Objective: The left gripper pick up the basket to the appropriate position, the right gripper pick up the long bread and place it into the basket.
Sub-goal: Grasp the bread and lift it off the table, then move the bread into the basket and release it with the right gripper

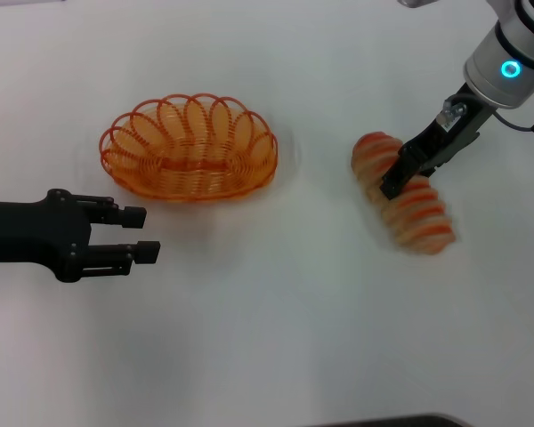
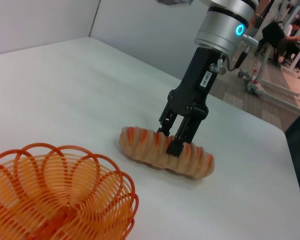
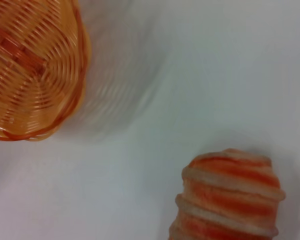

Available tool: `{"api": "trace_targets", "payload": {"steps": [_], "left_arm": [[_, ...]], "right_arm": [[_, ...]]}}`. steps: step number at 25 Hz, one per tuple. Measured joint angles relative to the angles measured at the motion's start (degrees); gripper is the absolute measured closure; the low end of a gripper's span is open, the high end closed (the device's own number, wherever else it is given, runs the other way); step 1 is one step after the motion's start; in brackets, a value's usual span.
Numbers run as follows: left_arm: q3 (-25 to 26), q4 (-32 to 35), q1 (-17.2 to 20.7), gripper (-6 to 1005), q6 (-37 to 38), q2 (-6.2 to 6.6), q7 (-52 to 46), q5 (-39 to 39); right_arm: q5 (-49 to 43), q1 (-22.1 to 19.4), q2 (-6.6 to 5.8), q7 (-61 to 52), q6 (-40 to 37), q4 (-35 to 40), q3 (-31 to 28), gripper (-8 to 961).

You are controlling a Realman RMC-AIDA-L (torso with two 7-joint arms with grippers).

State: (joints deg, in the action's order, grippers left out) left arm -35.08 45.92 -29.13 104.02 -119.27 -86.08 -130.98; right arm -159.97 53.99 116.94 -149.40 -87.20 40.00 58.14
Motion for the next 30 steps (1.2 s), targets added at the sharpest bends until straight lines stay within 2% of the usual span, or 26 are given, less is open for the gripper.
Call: {"api": "trace_targets", "payload": {"steps": [6,11,16,22,30], "left_arm": [[0.07,-0.08,-0.04,427,-0.12,-0.09,0.00,0.03],[0.16,-0.12,-0.11,426,0.20,-0.08,0.02,0.18],[0.19,-0.14,-0.77,426,1.12,-0.15,-0.12,0.30],[0.16,-0.33,-2.26,426,1.25,-0.16,-1.24,0.30],[0.35,-0.94,-2.97,426,0.68,0.08,-2.02,0.29]], "right_arm": [[0.06,-0.25,-0.05,0.54,-0.22,0.05,-0.30,289],[1.05,-0.45,-0.32,1.47,-0.79,0.14,-0.59,354],[1.81,-0.61,-0.83,4.83,-2.21,0.21,-3.71,404],[4.18,-0.88,-2.35,14.79,-5.53,3.97,-10.73,455],[12.12,-0.66,-2.66,29.67,-5.13,7.09,-15.14,492]]}}
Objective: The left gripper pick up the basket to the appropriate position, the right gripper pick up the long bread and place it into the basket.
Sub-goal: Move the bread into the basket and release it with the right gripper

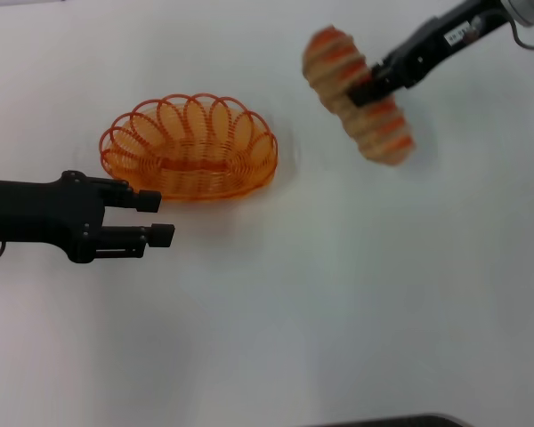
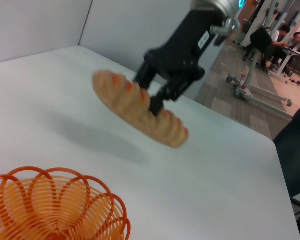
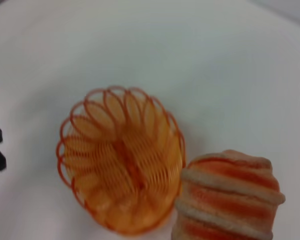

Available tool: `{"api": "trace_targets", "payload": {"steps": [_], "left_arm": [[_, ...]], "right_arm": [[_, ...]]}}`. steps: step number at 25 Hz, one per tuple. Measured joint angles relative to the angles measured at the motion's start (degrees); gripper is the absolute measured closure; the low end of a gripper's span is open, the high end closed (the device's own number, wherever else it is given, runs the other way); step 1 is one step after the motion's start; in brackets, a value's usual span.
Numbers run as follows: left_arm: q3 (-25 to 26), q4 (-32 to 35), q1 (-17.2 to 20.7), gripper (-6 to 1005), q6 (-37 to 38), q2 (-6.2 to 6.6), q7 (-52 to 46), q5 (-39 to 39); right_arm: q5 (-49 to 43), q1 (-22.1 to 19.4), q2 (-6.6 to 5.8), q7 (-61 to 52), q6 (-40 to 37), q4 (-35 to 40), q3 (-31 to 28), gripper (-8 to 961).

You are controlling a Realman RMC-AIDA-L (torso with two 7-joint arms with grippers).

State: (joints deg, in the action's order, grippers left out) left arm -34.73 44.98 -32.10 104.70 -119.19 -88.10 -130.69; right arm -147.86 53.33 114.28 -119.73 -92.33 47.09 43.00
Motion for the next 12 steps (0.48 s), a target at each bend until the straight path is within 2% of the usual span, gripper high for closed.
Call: {"api": "trace_targets", "payload": {"steps": [4,8,12], "left_arm": [[-0.32,-0.20,-0.07,426,0.34,0.05,-0.02,-0.01],[-0.48,-0.31,-0.22,426,0.37,0.15,0.22,-0.04],[-0.51,-0.56,-0.48,425,0.02,0.19,0.60,-0.11]], "right_arm": [[2.40,2.05,0.72,8.10,3.47,0.31,0.68,529],[4.53,4.76,2.02,15.98,7.08,-0.02,1.29,575],[5.73,7.19,3.57,21.74,9.91,-0.85,5.20,607]]}}
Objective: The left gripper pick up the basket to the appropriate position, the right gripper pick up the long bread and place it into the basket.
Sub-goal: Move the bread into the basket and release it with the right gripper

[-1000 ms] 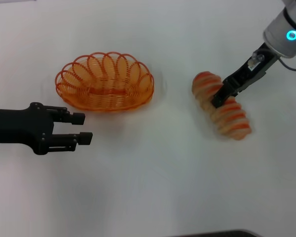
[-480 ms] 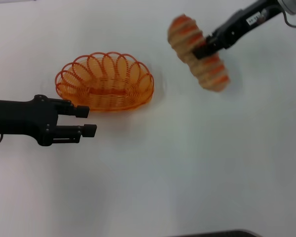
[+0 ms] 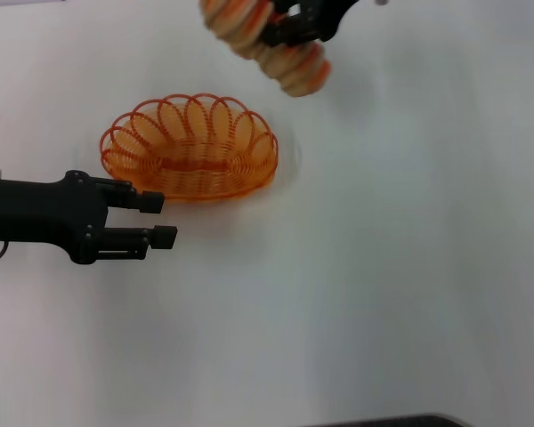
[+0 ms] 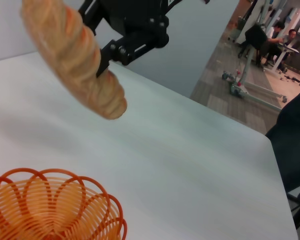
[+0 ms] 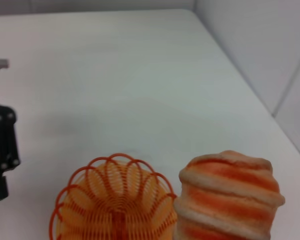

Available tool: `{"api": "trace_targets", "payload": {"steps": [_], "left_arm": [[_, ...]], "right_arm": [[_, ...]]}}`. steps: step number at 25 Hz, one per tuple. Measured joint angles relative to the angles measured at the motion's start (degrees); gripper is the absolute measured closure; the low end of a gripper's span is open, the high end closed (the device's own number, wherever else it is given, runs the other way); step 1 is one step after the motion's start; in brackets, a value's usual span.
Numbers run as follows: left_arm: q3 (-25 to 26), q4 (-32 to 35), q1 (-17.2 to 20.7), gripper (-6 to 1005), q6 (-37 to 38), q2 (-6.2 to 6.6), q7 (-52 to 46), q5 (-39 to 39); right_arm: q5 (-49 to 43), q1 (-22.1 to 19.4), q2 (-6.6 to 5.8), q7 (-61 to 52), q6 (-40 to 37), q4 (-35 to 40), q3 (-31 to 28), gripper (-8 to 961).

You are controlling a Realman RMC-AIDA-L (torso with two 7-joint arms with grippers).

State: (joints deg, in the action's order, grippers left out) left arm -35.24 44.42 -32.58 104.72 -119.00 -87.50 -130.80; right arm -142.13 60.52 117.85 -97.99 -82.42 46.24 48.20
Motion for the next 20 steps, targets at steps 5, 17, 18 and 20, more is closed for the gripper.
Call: {"api": "trace_targets", "payload": {"steps": [5,17,18,20], "left_arm": [[-0.06,-0.05,-0.03,425,-0.03,-0.29,0.56,-0.57],[-0.09,-0.05,0.51,428,-0.04,-0.88,0.19,-0.62],[-0.09,-0.07,0.58,429,-0.03,-0.92,0.16,-0.62],[-0.09,-0.09,0.68,431,0.00,-1.02,0.11,-0.62]], "right_arm": [[0.04,3.44,1.42,4.31,4.46,-5.62,5.99,652],[6.96,7.56,2.30,10.17,10.47,-15.22,16.53,724],[7.58,7.55,2.30,10.09,10.41,-15.24,17.32,728],[8.11,7.54,2.34,9.45,10.60,-15.32,18.46,737]]}}
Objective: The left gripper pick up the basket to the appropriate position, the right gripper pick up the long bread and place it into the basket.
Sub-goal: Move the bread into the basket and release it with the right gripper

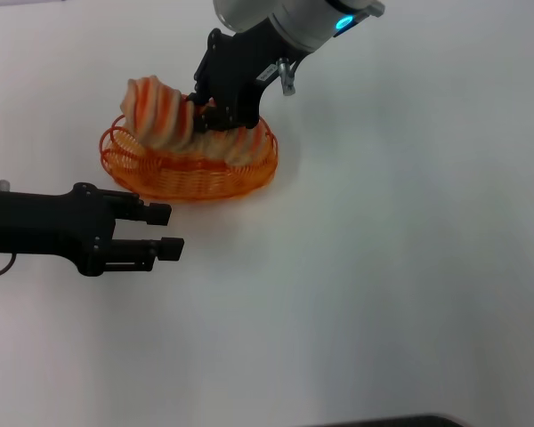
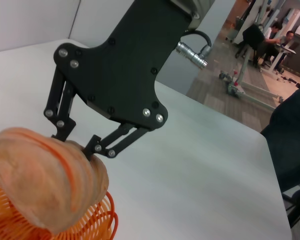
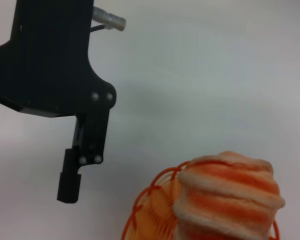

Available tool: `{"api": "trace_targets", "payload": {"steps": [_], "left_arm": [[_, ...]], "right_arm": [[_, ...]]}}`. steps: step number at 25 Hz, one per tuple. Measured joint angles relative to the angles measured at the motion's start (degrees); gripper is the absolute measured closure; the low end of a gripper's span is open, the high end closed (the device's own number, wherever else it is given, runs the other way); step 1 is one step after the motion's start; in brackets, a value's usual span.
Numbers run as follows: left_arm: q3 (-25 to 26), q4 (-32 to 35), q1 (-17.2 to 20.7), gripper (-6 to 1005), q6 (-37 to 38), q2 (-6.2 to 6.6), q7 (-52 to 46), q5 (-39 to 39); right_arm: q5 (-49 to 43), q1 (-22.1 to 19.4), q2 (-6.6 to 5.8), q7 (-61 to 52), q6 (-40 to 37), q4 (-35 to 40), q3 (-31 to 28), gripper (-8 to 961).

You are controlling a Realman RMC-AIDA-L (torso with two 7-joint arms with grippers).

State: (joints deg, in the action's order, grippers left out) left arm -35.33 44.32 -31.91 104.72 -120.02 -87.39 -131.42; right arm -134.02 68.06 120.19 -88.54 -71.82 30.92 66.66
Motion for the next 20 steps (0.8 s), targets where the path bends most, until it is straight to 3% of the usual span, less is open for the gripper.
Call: {"api": "trace_targets", "payload": {"steps": [3,9,14,20], "left_arm": [[0.09,-0.02,0.06,431,-0.07,-0.06,-0.04,0.00],[0.32,0.01,0.09,431,-0.14,0.31,-0.53,0.22],[0.48,0.36,-0.17,430,-0.14,0.60,-0.74,0.48],[0.60,0.45,-0.57,430,-0.76,1.19,-1.46,0.54]], "right_arm": [[0.01,0.00,0.11,-1.58,0.85,-0.26,0.83,743],[0.02,-0.54,0.11,-3.32,0.73,-0.05,1.35,634],[0.90,-1.92,0.06,-3.70,0.02,1.59,1.36,381],[4.36,-6.62,-0.03,-3.79,-0.48,6.75,1.48,214]]}}
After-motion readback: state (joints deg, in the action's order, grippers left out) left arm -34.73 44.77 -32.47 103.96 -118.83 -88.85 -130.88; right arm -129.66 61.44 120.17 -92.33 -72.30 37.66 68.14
